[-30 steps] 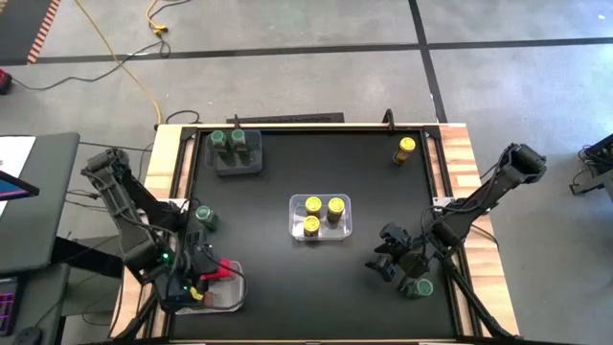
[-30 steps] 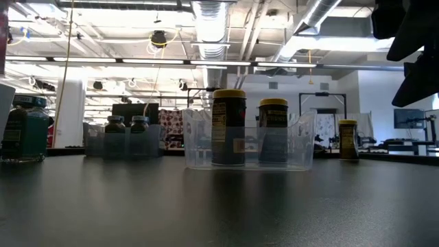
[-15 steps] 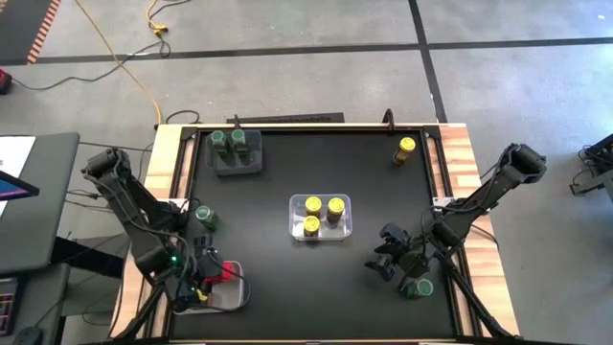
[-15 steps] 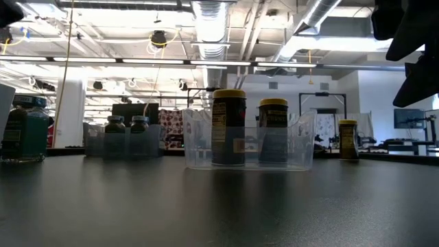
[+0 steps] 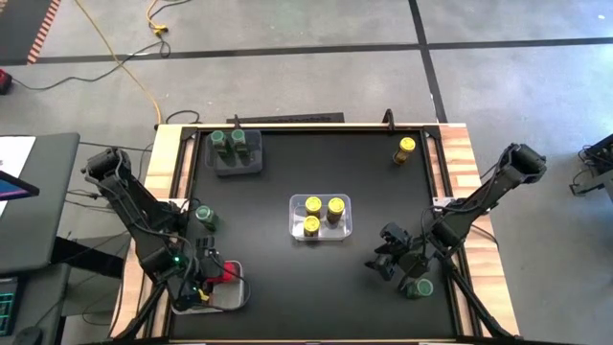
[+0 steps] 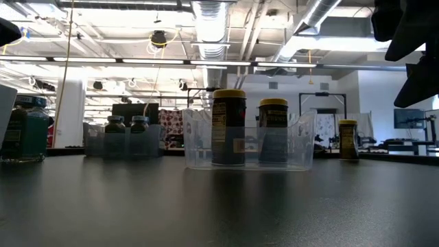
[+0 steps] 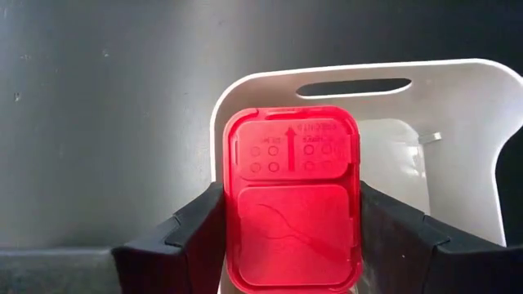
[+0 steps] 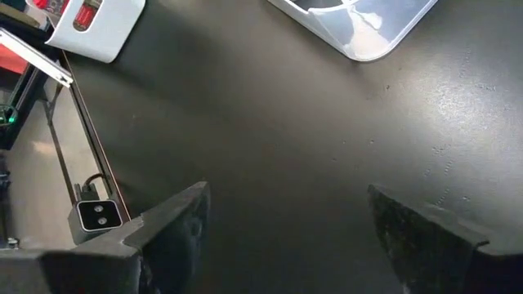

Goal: Sort spices by type
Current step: Put the red seasoning can into the gray bin, then put the green seasoning bottle into the transparent bin

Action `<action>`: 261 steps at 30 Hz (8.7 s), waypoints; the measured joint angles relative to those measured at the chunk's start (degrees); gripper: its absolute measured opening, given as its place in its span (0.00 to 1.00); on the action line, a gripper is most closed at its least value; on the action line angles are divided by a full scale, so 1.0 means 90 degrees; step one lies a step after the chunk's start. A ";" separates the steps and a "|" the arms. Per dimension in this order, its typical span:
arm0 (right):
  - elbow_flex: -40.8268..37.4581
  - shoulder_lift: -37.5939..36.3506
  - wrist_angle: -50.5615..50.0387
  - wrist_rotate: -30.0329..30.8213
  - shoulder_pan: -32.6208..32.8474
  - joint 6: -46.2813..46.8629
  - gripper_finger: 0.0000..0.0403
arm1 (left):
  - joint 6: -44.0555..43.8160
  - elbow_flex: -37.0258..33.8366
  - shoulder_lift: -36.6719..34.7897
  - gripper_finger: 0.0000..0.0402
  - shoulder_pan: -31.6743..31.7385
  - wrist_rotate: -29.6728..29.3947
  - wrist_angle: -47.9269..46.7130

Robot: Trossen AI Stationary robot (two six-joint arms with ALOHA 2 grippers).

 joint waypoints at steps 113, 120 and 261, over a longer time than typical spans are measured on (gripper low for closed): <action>0.0000 0.0002 -0.0005 0.0002 -0.0001 0.0046 0.89 | -0.0052 0.0511 -0.0012 0.73 0.0081 0.0357 -0.0327; 0.0000 0.0002 -0.0007 0.0002 -0.0001 0.0023 0.89 | 0.0227 0.0856 -0.0012 0.73 0.0119 0.0355 -0.0513; 0.0444 -0.0138 -0.4010 0.0049 -0.0835 0.0097 0.88 | 0.7127 -0.0481 -0.1168 0.73 0.6761 0.2870 -0.2959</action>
